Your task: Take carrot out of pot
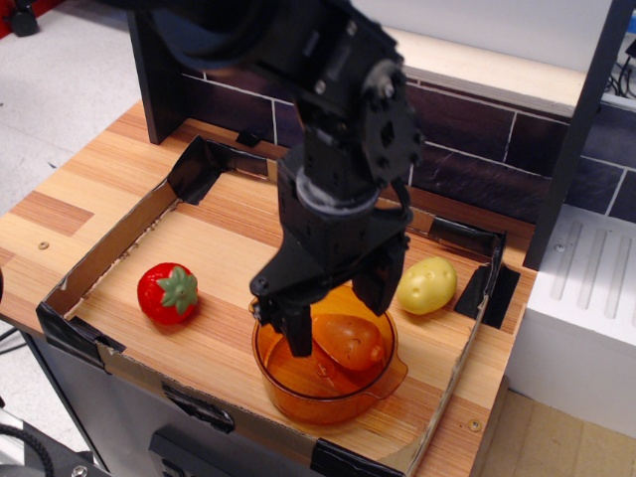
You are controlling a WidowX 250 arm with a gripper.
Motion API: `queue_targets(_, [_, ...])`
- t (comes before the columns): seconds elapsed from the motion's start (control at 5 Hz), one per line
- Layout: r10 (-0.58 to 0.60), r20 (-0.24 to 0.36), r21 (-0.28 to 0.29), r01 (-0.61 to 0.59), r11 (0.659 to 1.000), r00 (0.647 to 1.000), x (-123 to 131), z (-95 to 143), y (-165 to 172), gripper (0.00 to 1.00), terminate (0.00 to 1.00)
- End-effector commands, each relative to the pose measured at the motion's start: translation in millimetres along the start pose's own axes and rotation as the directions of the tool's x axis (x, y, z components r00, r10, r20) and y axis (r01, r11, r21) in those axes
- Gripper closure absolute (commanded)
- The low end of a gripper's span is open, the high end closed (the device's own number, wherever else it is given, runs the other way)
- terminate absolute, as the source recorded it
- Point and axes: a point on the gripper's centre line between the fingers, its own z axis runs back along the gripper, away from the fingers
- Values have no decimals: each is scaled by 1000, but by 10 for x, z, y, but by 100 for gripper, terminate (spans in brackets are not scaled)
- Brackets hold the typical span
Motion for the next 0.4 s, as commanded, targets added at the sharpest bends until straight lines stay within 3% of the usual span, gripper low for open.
queue_targets(0.0, [-16,24,34,15,999,1000,17,-89,-66,0,0])
queue_targets(0.2, [-26,35,40,25,999,999,2,-132,-52,0,0])
